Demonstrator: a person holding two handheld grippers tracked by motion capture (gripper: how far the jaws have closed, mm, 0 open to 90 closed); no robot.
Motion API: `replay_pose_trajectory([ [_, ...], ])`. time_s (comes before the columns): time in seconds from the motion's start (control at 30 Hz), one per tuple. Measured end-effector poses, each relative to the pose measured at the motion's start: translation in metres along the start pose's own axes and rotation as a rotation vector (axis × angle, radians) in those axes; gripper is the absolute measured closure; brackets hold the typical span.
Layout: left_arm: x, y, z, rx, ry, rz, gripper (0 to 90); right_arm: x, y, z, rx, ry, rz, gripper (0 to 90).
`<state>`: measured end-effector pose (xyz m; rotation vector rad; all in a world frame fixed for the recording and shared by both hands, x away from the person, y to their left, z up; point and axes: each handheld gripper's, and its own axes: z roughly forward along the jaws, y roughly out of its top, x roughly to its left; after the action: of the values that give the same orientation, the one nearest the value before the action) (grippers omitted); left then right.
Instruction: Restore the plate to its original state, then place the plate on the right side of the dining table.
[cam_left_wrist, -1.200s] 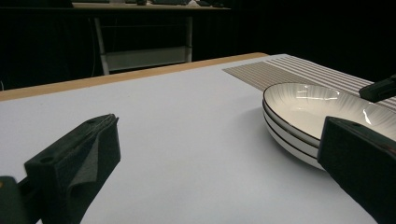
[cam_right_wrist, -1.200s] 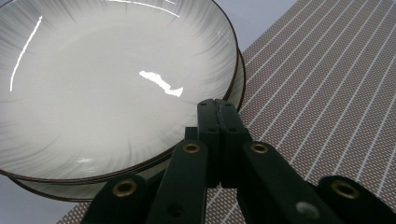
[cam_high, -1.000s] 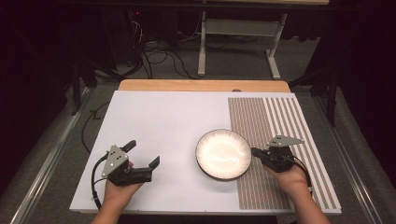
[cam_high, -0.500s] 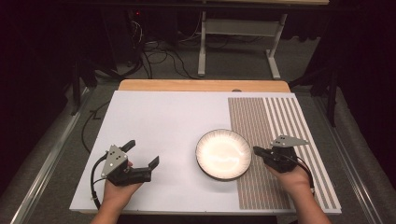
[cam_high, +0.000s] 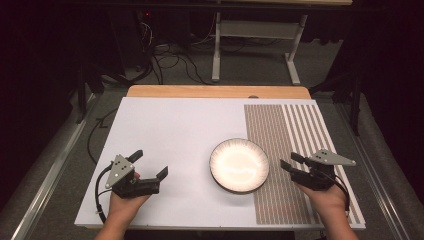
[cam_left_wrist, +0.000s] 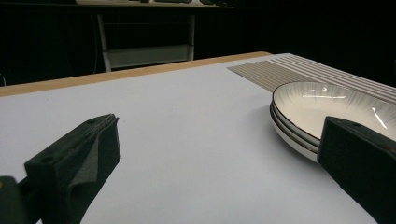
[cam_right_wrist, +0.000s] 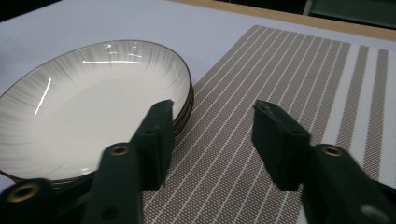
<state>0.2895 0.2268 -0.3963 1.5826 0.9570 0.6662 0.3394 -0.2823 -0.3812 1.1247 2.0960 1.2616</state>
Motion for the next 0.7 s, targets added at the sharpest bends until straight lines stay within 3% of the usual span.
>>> replay_pose_trajectory([
  [0.23,-0.001,0.003,-0.003,-0.011,0.002,0.004,0.2,0.001,-0.005,-0.012,-0.056,-0.046,0.022,14.1],
  [0.37,-0.003,0.004,-0.003,-0.012,0.000,0.007,0.2,0.001,-0.006,-0.012,-0.075,-0.045,0.025,0.6],
  [0.7,-0.007,0.006,0.000,-0.012,0.002,0.015,0.2,0.004,-0.005,-0.015,-0.091,-0.042,-0.017,0.5],
])
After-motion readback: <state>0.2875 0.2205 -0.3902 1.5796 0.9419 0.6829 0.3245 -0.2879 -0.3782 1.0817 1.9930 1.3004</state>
